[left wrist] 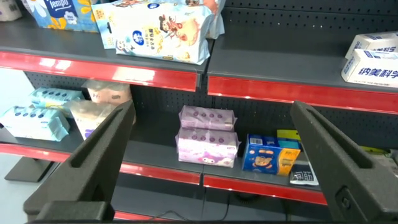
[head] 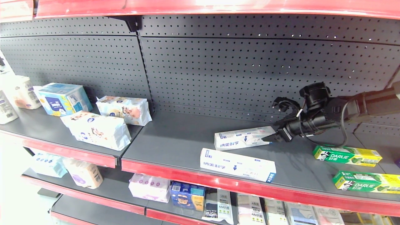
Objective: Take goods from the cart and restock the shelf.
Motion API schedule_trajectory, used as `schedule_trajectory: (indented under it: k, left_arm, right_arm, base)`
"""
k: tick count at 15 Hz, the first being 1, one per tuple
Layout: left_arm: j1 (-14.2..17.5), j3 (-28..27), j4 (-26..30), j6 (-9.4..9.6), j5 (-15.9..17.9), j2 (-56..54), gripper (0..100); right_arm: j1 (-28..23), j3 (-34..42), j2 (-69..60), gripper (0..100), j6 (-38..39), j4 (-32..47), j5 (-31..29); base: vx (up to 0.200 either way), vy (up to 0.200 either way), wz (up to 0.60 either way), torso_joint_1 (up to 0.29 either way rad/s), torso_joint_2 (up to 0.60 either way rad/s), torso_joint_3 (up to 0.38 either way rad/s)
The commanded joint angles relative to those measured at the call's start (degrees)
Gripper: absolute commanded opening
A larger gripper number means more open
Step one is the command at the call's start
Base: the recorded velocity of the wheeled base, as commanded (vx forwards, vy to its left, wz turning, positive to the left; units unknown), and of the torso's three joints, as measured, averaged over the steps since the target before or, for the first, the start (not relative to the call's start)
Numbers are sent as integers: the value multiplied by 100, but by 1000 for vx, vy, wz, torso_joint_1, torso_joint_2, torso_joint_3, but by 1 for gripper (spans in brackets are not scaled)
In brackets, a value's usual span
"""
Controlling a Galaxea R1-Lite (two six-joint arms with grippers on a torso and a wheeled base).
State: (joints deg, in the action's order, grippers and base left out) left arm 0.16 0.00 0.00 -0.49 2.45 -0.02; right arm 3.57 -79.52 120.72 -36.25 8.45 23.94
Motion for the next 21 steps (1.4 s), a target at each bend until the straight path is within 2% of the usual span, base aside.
schedule_trajectory:
  k: [1,9,21]
  left_arm:
    - [2,0,0,-4,1,2,100]
    - [2,0,0,-4,1,2,100]
    - [2,0,0,-4,1,2,100]
  right_arm:
    - [21,-55,-23,100,-57,8,84]
    - [117,-90,136,100,-400,8,251]
    - [293,42,30,100,-110,52,409]
  base:
    - [0,0,0,0,0,0]
    - [0,0,0,0,0,0]
    - [0,0,0,0,0,0]
